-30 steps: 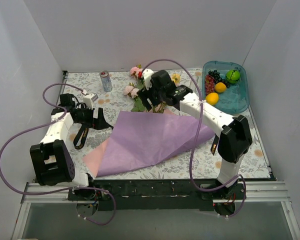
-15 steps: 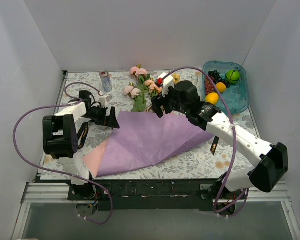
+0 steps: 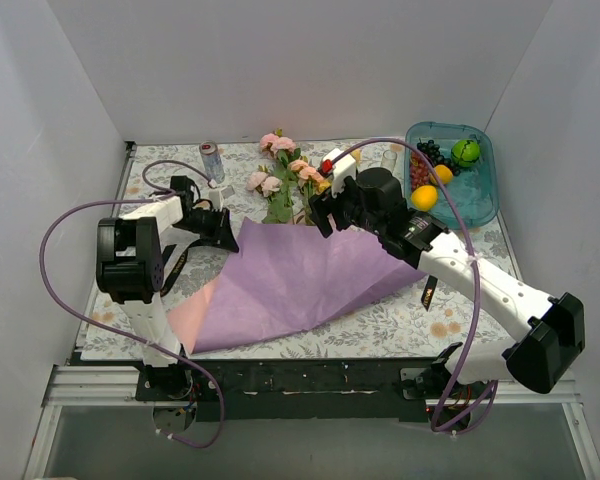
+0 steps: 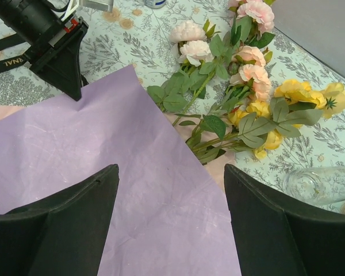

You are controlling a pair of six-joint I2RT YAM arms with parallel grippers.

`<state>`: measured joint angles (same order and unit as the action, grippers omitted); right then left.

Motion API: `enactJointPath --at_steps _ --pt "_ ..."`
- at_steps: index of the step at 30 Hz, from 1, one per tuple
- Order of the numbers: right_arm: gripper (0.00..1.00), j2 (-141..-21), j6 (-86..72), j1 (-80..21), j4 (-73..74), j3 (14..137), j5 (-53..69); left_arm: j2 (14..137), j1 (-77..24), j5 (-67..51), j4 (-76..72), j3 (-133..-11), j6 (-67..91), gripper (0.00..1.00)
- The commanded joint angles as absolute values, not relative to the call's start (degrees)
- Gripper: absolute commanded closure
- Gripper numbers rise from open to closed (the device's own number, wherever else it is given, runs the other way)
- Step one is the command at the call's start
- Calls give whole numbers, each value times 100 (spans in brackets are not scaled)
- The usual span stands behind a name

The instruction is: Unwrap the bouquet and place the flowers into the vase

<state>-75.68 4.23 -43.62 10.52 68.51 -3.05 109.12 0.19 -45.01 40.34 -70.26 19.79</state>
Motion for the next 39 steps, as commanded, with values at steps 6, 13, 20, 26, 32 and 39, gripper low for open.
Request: enactJointPath --at_steps 6,13,20,26,32,39 --pt "19 -7313 448 -4377 958 6943 -501 10372 -105 -4763 4403 -7646 1942 100" --pt "20 -7277 519 -4368 1116 7084 -483 9608 -114 -4860 4859 -7954 1846 100" --pt "18 -7225 554 -4377 1151 7154 -326 8808 -114 -5211 5563 -8340 1267 100" --pt "13 -7164 755 -4377 1309 7479 542 8113 -123 -5677 6222 -8148 309 100" --pt "9 -7084 888 -4377 1415 7857 1615 7182 -132 -5713 6811 -7884 -965 100" --pt "10 -7356 932 -4412 1564 8252 2759 6461 -132 -5712 7469 -7375 -2406 99"
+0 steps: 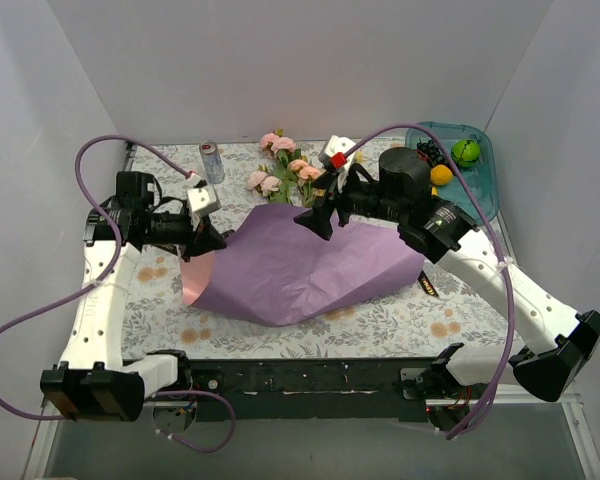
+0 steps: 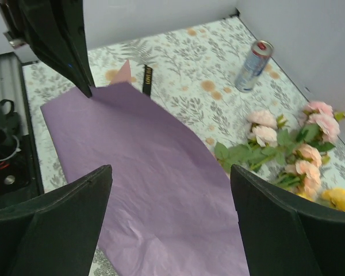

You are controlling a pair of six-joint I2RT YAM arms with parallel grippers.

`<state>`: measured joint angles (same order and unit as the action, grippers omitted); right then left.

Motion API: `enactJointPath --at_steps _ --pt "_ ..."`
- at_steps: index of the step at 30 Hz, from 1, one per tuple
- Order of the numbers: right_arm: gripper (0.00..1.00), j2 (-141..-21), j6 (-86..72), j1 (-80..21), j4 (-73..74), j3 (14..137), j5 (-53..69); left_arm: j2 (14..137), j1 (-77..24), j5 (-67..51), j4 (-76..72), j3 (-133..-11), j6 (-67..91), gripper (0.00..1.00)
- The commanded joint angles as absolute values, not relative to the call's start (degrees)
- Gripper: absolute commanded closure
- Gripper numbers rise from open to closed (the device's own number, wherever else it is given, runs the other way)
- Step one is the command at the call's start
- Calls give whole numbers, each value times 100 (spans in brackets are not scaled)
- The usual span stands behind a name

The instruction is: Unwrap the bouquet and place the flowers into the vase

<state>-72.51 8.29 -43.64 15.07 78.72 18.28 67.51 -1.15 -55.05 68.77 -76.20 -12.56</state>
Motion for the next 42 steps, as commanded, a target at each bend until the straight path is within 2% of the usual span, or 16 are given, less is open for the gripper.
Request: enactJointPath --at_steps 1,4,13,31,39,42 --pt "10 -7391 966 -4438 1608 8305 2847 6382 -132 -5730 7488 -7313 -2626 99" --pt "11 -7514 1168 -4649 1854 8577 3076 6056 -132 -5801 7427 -7076 -2908 99" --pt "11 -7901 1933 -5493 2584 9052 2364 5599 -132 -5941 7146 -7084 -2979 100" --pt "15 -8086 2785 -6187 2355 9141 1177 5353 -132 -5906 7277 -7005 -3366 100" --pt "20 -8305 3093 -6231 2136 9105 1283 5274 -132 -5880 7251 -6908 -3410 100" --pt "28 -8481 3260 -6231 2206 9307 1274 5273 -132 -5897 7251 -6899 -3410 100"
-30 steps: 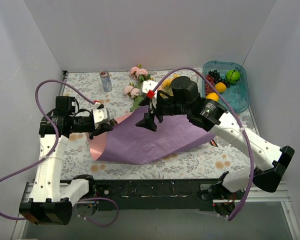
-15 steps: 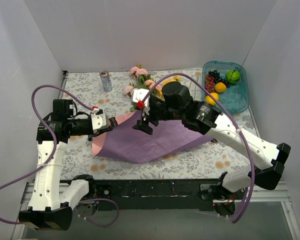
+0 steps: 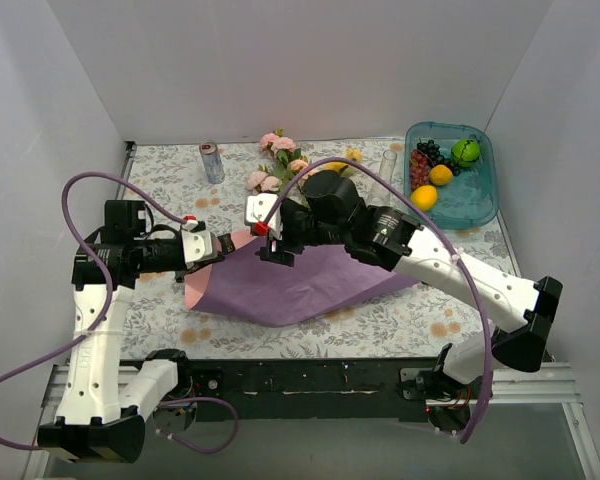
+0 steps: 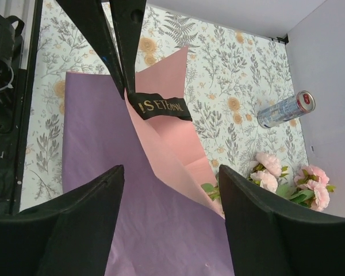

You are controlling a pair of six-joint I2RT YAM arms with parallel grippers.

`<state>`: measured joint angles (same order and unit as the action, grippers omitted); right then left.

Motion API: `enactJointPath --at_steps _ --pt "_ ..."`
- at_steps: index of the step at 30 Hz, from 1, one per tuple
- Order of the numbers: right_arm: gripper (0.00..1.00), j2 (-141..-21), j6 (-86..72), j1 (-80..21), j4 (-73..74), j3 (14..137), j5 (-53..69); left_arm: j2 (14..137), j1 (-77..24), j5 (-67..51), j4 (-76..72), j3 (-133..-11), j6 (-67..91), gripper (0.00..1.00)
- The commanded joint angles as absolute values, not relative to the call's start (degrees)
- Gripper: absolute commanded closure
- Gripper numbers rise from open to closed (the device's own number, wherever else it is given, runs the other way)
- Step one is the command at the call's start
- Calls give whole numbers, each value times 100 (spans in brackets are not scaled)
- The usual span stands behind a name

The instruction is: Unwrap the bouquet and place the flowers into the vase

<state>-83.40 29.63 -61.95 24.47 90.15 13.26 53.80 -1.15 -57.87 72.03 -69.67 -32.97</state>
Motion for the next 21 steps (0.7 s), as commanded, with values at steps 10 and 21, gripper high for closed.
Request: enactJointPath --at_steps 10,21 --pt "99 -8570 3252 -6258 2566 9562 1257 5186 -132 -5801 6918 -6716 -2956 87" --pt "99 -7789 2322 -7083 3094 8957 625 5677 -132 -4659 4501 -6504 -45 16"
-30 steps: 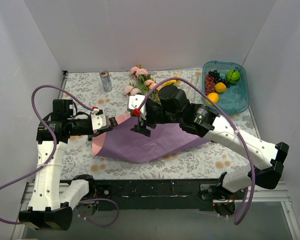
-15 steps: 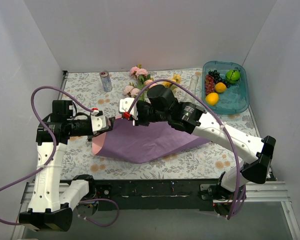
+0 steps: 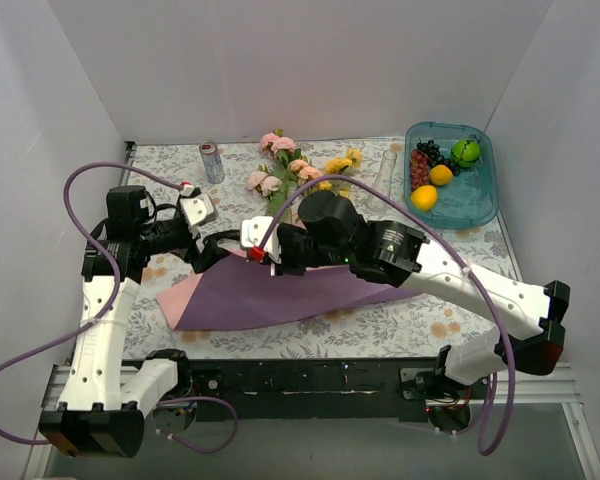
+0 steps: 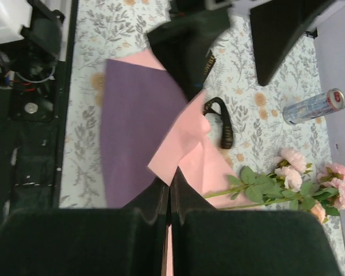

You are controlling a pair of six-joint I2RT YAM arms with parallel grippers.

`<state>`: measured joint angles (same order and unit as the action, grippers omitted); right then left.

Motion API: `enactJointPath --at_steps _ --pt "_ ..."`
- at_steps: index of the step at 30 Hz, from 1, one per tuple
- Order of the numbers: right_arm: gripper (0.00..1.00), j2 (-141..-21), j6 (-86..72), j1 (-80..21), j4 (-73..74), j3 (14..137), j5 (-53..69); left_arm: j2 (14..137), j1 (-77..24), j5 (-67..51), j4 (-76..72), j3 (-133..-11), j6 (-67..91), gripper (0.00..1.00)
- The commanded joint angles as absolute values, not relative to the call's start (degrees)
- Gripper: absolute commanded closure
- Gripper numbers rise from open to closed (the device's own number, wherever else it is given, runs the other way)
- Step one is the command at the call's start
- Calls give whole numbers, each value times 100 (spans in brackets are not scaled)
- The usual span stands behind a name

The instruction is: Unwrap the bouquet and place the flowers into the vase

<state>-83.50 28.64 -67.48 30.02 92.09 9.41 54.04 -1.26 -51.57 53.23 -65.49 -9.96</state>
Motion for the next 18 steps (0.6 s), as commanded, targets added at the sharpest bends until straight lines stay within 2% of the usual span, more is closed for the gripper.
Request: enactJointPath --at_steps 1,7,11,18 --pt "99 -7709 2242 -7180 3129 8747 398 5695 -123 -4623 4457 -6478 -44 16" --pt "99 -7366 1495 -8225 3462 8464 -561 5678 -132 -4544 4236 -6275 176 14" --pt "99 -7216 907 -8822 3367 7720 -563 5722 -123 -4544 4210 -6346 316 2" --pt "99 -7049 45 -9395 2778 6646 -510 5739 -123 -4570 4289 -6819 519 2"
